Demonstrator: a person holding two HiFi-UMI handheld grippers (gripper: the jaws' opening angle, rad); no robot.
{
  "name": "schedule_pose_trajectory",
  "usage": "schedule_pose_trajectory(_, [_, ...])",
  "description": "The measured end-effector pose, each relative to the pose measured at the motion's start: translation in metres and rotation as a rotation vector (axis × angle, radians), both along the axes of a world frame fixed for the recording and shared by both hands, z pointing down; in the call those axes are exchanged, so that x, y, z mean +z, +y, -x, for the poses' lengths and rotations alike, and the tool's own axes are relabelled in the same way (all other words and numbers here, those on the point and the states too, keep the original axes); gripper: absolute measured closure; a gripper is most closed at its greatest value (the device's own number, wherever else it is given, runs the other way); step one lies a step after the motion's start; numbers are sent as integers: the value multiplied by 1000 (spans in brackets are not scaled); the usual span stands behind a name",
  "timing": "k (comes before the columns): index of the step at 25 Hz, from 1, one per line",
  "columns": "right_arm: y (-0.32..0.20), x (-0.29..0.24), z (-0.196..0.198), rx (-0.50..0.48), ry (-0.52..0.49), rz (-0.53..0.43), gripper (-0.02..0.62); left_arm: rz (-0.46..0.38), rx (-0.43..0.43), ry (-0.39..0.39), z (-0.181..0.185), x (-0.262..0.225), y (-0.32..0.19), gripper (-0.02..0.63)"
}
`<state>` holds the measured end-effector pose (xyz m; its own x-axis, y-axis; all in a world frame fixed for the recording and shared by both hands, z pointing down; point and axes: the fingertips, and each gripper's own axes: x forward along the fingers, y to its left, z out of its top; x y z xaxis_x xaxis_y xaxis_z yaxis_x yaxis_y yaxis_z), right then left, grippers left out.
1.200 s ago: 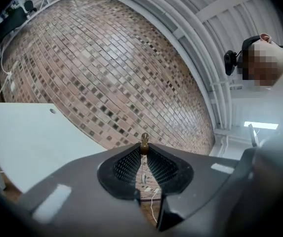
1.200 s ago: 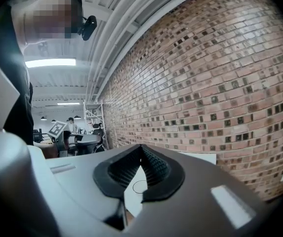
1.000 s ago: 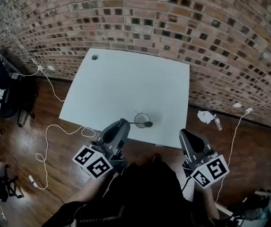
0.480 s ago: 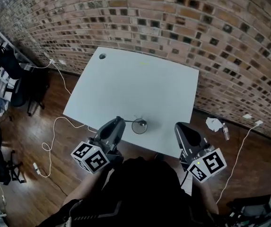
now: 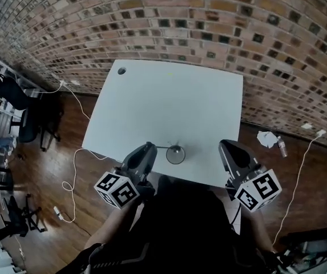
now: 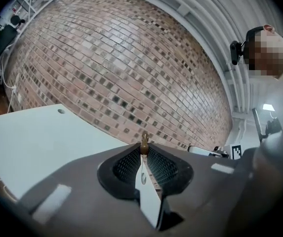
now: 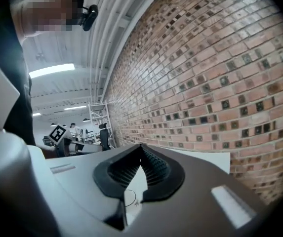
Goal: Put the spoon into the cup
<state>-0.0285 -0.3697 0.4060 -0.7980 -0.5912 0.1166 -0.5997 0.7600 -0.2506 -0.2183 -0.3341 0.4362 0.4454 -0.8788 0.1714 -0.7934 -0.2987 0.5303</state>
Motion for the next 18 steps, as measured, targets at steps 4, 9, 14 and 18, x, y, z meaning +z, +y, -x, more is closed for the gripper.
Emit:
schedule_pose_trajectory(4, [3, -8, 17, 39, -23, -4, 589, 0, 96, -26, 5, 18, -10, 571])
schedule_pose_trajectory(9, [6, -11, 27, 75, 23, -7, 589, 64, 162, 7, 4, 57, -7, 571])
schedule_pose_trajectory(14, [8, -7, 29, 100, 38, 10, 589, 110, 174, 1, 6, 85, -15, 571])
schedule_pose_trajectory(18, [7, 2, 27, 106, 41, 30, 589, 150, 161, 10, 8, 103, -20, 571])
